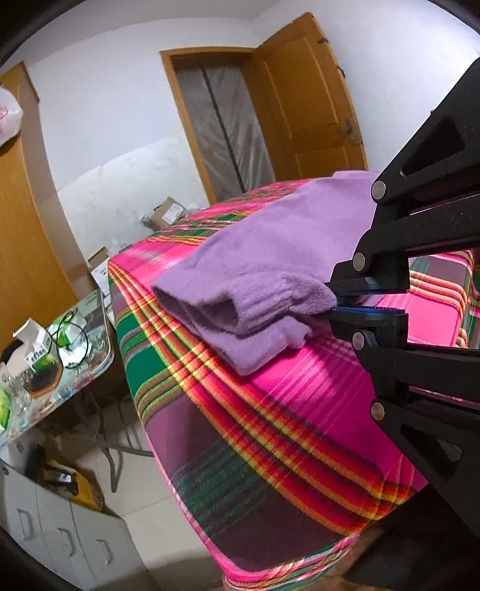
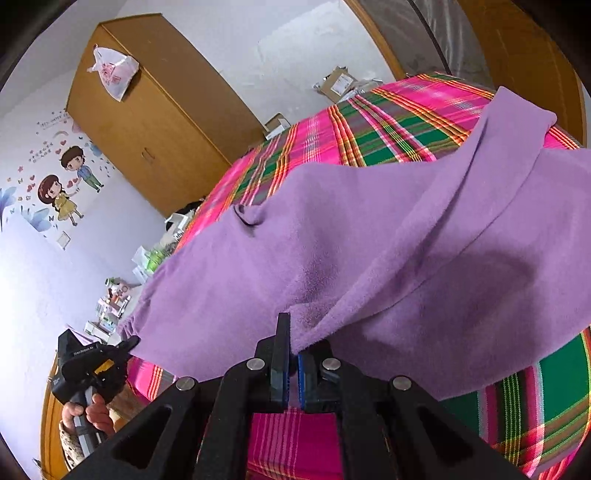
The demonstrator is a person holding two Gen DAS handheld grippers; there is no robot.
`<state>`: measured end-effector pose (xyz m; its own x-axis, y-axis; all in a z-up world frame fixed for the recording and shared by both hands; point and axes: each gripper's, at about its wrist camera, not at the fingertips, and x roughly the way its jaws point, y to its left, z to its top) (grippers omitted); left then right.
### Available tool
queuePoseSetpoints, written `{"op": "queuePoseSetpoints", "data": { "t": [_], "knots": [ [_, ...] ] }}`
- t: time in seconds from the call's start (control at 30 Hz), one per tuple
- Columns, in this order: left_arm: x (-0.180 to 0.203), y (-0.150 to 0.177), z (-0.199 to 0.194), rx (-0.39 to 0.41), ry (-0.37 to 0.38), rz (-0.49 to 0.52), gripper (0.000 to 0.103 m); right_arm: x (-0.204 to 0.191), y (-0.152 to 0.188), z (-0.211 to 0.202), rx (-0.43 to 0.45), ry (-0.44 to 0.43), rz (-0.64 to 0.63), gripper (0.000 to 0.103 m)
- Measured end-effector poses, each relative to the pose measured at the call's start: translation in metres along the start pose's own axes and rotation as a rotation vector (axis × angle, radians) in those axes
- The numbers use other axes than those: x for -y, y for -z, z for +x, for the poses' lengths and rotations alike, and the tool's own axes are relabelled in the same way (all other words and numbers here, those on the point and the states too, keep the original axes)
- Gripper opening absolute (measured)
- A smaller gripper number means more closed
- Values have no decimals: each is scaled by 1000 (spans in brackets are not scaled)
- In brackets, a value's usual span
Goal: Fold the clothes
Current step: 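Lower the folded edge onto the garment and open both grippers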
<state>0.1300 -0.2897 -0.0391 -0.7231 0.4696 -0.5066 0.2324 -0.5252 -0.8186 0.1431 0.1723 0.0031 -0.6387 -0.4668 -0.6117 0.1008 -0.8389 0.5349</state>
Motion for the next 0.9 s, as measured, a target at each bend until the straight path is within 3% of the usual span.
{"op": "queuePoseSetpoints", "data": {
  "t": [0.2, 0.43, 0.67, 0.9],
  "knots": [
    [-3, -7, -12, 37, 30, -50, 5, 3, 2, 6, -25, 12, 7, 3],
    [-5, -9, -14, 67, 2, -52, 6, 1, 4, 9, -41, 16, 3, 3],
    [-6, -11, -19, 109, -16, -55, 6, -15, 8, -3, 6, 45, -91, 3],
    [-10, -10, -16, 103, -21, -71, 6, -2, 10, 11, -66, 48, -40, 3]
  ]
}}
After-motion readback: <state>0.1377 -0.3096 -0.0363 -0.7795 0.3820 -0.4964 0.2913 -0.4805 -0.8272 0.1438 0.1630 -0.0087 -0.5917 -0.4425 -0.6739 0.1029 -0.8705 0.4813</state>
